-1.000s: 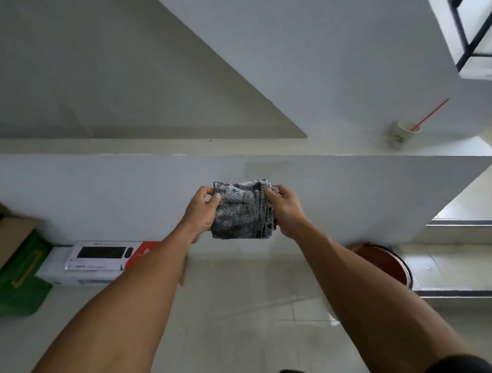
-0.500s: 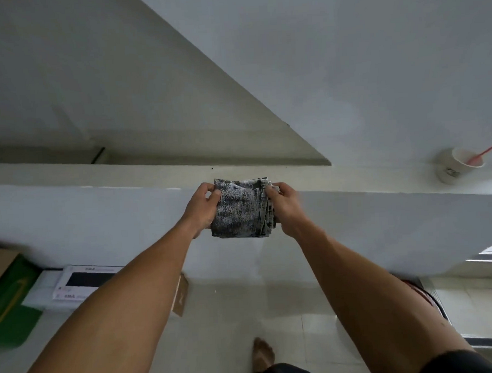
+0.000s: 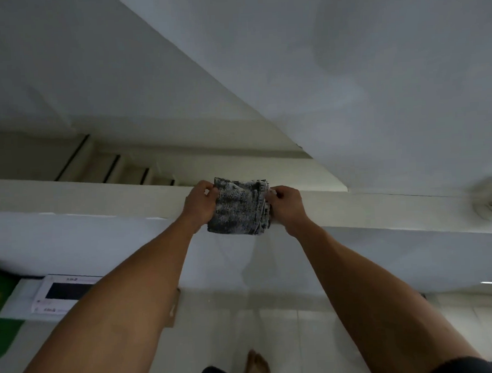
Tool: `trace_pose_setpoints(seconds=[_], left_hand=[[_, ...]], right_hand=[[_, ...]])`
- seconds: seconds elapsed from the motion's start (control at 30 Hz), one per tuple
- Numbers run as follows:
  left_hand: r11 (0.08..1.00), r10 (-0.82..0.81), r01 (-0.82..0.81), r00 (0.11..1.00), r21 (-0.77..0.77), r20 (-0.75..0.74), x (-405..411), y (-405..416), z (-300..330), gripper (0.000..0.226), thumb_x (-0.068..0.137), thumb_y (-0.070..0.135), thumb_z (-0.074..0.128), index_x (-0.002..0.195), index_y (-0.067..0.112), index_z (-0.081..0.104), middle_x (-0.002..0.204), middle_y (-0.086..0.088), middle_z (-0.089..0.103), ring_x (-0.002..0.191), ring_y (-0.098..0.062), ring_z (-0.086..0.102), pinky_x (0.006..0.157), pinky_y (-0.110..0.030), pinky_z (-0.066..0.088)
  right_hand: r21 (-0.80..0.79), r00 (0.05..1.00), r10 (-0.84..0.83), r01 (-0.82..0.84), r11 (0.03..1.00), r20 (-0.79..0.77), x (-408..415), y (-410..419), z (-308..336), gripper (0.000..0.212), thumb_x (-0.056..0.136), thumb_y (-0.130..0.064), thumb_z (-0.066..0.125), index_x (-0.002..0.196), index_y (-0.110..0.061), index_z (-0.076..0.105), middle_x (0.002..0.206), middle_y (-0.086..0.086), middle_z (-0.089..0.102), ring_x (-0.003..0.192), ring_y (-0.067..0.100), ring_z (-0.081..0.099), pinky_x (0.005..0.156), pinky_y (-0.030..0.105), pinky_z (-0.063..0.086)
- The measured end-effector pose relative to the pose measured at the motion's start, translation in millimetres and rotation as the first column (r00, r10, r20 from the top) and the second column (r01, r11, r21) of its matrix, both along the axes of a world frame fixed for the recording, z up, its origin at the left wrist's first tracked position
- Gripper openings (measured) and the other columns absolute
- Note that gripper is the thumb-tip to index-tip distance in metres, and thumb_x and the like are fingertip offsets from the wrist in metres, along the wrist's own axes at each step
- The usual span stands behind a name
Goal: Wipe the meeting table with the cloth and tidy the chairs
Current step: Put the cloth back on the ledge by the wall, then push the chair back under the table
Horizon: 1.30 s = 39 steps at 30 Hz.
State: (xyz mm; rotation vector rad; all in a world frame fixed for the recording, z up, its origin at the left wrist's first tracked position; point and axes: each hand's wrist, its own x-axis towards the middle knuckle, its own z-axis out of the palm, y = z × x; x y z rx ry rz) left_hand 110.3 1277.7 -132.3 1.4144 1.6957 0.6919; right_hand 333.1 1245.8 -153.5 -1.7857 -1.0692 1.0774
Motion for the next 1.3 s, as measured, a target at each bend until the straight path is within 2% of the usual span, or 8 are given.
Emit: trace_pose_setpoints(seconds=[0.07,0.13,0.27,0.4,0.6,0.8,1.1,1.3], left_hand=[[1.000,-0.006,0.009,0.991,0.028,-0.136,4.1,10.0,-4.2,0.027,0.107,0.031,0.054,0.122,0.011,0.065,0.117,-0.010,0.067,0.104,-0.030,0.061,0.078,-0.029,0.039],[0.999,-0.010,0.018,0.977,0.032,-0.213,4.2,14.6,-8.3,0.027,0.106,0.029,0.057,0.122,0.011,0.068,0.120,-0.014,0.070,0.110,-0.035,0.064,0.080,-0.029,0.040],[0.996,0.055,-0.035,0.965,0.080,-0.257,-3.1,18.4,-15.4,0.022,0.104,0.023,0.057,0.117,0.015,0.072,0.121,-0.015,0.072,0.111,-0.036,0.065,0.086,-0.037,0.050],[0.989,0.123,-0.104,0.972,0.102,-0.199,-12.8,12.6,-9.2,0.020,0.102,0.023,0.060,0.114,0.013,0.072,0.114,-0.013,0.074,0.104,-0.035,0.068,0.083,-0.032,0.048],[0.980,0.179,-0.167,0.978,0.113,-0.109,-42.7,-2.7,2.8,0.009,0.100,0.025,0.061,0.094,0.026,0.066,0.088,-0.010,0.075,0.085,-0.031,0.072,0.081,-0.045,0.061],[0.932,0.360,-0.354,0.929,0.082,-0.084,-107.1,-52.3,2.8,0.013,0.096,0.032,0.060,0.084,0.036,0.063,0.093,-0.002,0.076,0.087,-0.028,0.075,0.082,-0.045,0.063],[0.676,0.736,-0.731,0.674,0.094,-0.053,-253.1,-205.3,8.4,0.013,0.095,0.029,0.061,0.083,0.031,0.066,0.088,-0.004,0.077,0.082,-0.027,0.077,0.083,-0.046,0.063],[0.395,0.918,-0.914,0.389,0.093,-0.076,-327.4,-379.3,18.9,0.012,0.091,0.032,0.061,0.082,0.031,0.068,0.091,-0.005,0.078,0.092,-0.029,0.076,0.085,-0.047,0.063]], right_hand=[[-0.008,0.987,0.036,-0.036,0.999,0.158,2.4,6.9,1.0,0.026,0.097,-0.018,0.065,0.086,0.005,0.068,0.074,0.018,0.063,0.069,0.025,0.054,0.068,0.033,0.040],[-0.014,0.960,0.041,-0.039,0.999,0.278,4.8,12.2,-0.6,0.015,0.098,-0.016,0.065,0.099,-0.004,0.075,0.097,0.013,0.074,0.088,0.027,0.067,0.076,0.031,0.047],[-0.006,0.925,0.011,-0.010,1.000,0.379,2.4,14.0,0.8,0.030,0.100,-0.015,0.060,0.129,-0.011,0.064,0.130,0.011,0.060,0.102,0.022,0.062,0.086,0.031,0.047],[0.110,0.917,0.022,-0.071,0.991,0.398,-12.6,18.4,10.9,0.031,0.103,-0.018,0.056,0.134,-0.012,0.061,0.126,0.010,0.059,0.094,0.016,0.055,0.084,0.032,0.046],[0.119,0.913,0.226,-0.280,0.952,0.340,-57.5,31.4,20.6,0.028,0.103,-0.019,0.055,0.128,-0.012,0.064,0.100,0.006,0.066,0.088,0.028,0.064,0.085,0.048,0.058],[0.118,0.859,0.390,-0.448,0.886,0.330,-134.7,22.9,24.3,0.025,0.103,-0.016,0.054,0.124,-0.010,0.067,0.111,0.015,0.073,0.092,0.028,0.065,0.085,0.042,0.057],[0.100,0.637,0.700,-0.759,0.644,0.324,-302.4,-51.2,36.9,0.025,0.103,-0.017,0.055,0.124,-0.012,0.067,0.094,0.003,0.070,0.084,0.023,0.064,0.085,0.034,0.055],[0.110,0.411,0.865,-0.911,0.396,0.289,-421.4,-174.4,46.4,0.022,0.100,-0.019,0.053,0.116,-0.016,0.068,0.095,0.004,0.072,0.082,0.031,0.070,0.078,0.045,0.062]])
